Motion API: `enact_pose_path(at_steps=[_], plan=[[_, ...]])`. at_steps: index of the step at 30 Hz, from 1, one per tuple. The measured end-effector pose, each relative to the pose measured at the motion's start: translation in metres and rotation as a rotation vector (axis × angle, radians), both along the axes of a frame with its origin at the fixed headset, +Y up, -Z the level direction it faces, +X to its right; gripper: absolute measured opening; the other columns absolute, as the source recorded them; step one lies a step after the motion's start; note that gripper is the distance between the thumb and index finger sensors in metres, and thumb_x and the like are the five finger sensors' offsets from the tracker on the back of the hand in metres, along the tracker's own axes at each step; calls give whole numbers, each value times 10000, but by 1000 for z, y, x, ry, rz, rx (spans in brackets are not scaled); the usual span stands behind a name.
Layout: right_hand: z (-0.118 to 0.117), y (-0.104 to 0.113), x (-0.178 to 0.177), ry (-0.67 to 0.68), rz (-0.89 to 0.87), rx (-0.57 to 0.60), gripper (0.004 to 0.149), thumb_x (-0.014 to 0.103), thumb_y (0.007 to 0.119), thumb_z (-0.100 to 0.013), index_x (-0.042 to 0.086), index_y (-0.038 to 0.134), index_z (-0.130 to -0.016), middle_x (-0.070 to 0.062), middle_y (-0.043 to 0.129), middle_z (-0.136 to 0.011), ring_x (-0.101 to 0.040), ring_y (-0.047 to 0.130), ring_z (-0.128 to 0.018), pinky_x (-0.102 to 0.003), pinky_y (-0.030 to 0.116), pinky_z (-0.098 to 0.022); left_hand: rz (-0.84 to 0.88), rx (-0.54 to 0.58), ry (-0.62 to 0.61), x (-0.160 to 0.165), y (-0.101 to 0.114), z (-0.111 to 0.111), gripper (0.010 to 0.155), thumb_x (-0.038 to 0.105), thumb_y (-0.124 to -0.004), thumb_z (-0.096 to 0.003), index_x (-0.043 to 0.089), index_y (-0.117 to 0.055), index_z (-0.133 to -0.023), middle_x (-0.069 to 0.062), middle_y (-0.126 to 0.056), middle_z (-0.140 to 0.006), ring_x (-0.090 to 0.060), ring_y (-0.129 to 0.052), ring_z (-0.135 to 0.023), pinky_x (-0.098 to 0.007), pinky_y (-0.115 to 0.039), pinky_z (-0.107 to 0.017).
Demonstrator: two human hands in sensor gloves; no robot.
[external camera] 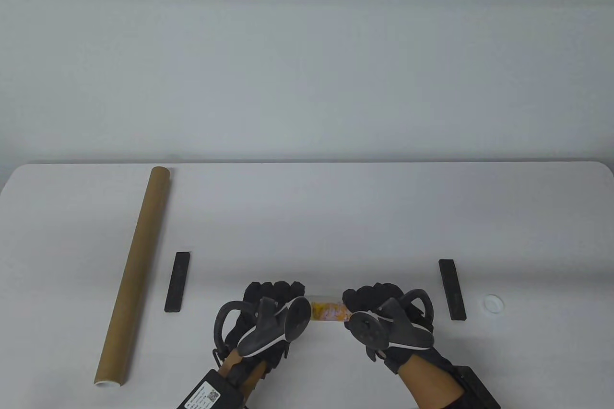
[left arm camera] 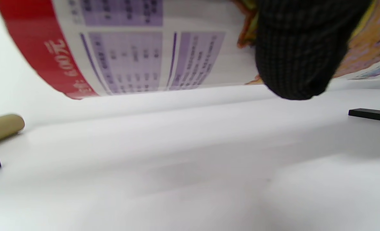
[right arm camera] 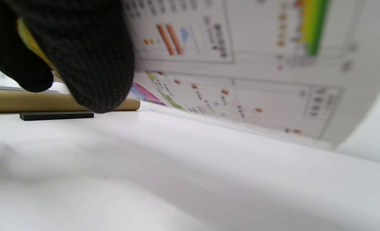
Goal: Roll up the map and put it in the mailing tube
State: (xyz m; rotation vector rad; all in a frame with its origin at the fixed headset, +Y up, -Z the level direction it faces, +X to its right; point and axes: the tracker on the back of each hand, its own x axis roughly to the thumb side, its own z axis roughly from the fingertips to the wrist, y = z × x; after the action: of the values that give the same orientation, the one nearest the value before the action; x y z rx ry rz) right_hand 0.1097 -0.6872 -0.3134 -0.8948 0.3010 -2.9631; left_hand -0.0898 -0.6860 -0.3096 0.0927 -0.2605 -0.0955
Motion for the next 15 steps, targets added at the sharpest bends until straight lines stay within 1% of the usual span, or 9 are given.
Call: enact_pose_path(at_steps=[2,5,7,9,11,13,15], plan=[[-2,-1,2,-1,-32,-44,574,422,989,-421,80,876,-868,-53,942,-616,-282,997,-453,-568,789,-500,9,42,-18,-1,1,1,672,634,-945,-318,438,-743,-928,101,-902,-847,-166,-979,-766,-419,-713,-728],[-4,-2,4,7,-76,-93,574,421,990,-421,75,880,-866,-55,945,-611,-282,998,-447,-568,792,-493,-2,97,-30,-1,3,3,651,639,-957,-300,435,-784,-894,116,-939,-714,-134,-1005,-666,-407,-728,-714],[-5,-2,4,10,-77,-102,576,428,987,-421,78,879,-866,-53,945,-613,-282,998,-448,-570,790,-492,-4,93,-24,-1,3,2,609,640,-965,-297,437,-821,-852,119,-950,-673,-128,-1011,-626,-399,-739,-703],[-4,-2,4,15,-76,-94,585,434,985,-420,81,874,-873,-56,943,-623,-287,997,-463,-575,782,-498,1,64,-23,-1,2,1,549,639,-968,-301,443,-852,-801,118,-955,-650,-128,-1010,-600,-395,-743,-696],[-2,-3,3,16,-59,-60,606,433,980,-426,77,856,-900,-68,935,-658,-305,993,-510,-588,761,-521,5,42,-18,-1,2,0,514,636,-973,-301,443,-871,-766,118,-961,-630,-131,-1014,-579,-392,-751,-688],[-1,-3,2,16,-42,-26,626,433,973,-433,74,836,-928,-83,922,-701,-332,980,-562,-608,735,-542,17,8,-8,-2,2,-1,500,636,-972,-303,442,-879,-754,119,-965,-621,-131,-1017,-571,-389,-756,-684],[2,-2,0,18,-20,9,644,429,967,-439,76,813,-955,-100,904,-748,-361,964,-614,-628,709,-560,49,-52,5,-5,1,-4,489,633,-972,-311,440,-882,-750,116,-967,-617,-134,-1020,-566,-390,-758,-680]])
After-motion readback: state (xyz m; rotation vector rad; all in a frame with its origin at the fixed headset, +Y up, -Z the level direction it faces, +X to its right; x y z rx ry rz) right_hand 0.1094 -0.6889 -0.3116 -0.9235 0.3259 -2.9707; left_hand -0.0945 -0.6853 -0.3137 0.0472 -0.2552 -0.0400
